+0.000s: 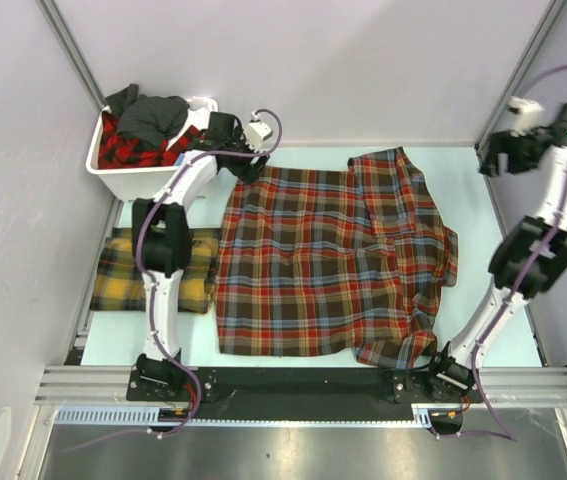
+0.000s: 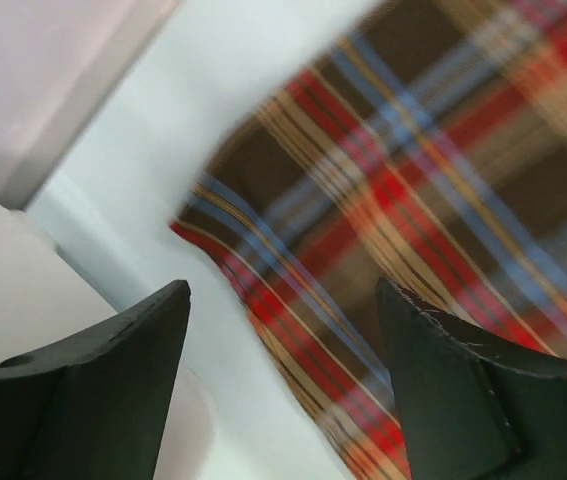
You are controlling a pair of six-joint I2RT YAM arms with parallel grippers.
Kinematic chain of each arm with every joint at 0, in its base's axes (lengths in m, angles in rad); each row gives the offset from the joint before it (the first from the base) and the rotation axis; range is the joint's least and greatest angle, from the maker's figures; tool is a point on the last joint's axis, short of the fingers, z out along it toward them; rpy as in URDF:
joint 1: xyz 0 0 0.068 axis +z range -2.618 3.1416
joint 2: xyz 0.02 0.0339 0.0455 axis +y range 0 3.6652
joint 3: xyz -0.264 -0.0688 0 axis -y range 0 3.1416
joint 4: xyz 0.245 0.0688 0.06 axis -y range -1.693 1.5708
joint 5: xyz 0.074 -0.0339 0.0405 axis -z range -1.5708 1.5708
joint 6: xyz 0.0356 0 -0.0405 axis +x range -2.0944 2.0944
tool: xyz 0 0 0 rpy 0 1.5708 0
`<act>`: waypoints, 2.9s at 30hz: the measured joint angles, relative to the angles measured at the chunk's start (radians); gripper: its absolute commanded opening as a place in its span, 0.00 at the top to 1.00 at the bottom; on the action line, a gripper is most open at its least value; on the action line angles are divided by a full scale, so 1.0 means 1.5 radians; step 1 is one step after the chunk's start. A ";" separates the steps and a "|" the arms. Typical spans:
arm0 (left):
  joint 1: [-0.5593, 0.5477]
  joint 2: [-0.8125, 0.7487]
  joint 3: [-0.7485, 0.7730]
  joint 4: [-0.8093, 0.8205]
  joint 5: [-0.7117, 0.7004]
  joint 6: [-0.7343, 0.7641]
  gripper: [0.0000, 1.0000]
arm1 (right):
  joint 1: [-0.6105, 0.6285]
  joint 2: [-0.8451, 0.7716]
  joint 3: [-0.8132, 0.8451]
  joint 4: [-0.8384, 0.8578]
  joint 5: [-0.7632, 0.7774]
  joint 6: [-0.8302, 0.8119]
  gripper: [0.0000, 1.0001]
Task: Fold and stack the long sleeve shirts
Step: Flatten the shirt out
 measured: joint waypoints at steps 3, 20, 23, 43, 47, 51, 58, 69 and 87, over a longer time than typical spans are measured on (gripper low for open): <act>0.004 -0.085 -0.068 -0.042 0.061 0.000 0.17 | -0.087 -0.063 -0.054 -0.064 -0.049 0.034 0.42; 0.004 -0.269 -0.308 -0.115 0.185 0.001 0.16 | -0.139 -0.032 -0.465 -0.047 -0.116 0.130 0.51; 0.004 -0.269 -0.317 -0.118 0.182 0.002 0.17 | -0.143 -0.025 -0.482 -0.036 -0.145 0.131 0.55; 0.016 -0.273 -0.399 -0.112 0.167 -0.001 0.19 | -0.114 -0.052 -0.385 -0.058 -0.001 0.118 0.43; 0.016 -0.265 -0.375 -0.109 0.167 -0.006 0.18 | -0.093 -0.055 -0.338 -0.072 0.035 0.112 0.41; 0.016 -0.203 -0.255 -0.101 0.164 -0.006 0.16 | -0.070 -0.058 -0.256 -0.070 0.013 0.125 0.41; 0.016 0.000 0.044 -0.057 0.116 0.007 0.14 | 0.063 -0.028 -0.145 0.005 -0.063 0.204 0.44; 0.018 0.136 0.127 0.062 0.059 0.121 0.23 | 0.151 0.159 -0.063 0.087 -0.083 0.280 0.41; 0.032 0.175 0.132 0.080 0.041 0.229 0.33 | 0.173 0.181 -0.062 0.115 -0.060 0.300 0.36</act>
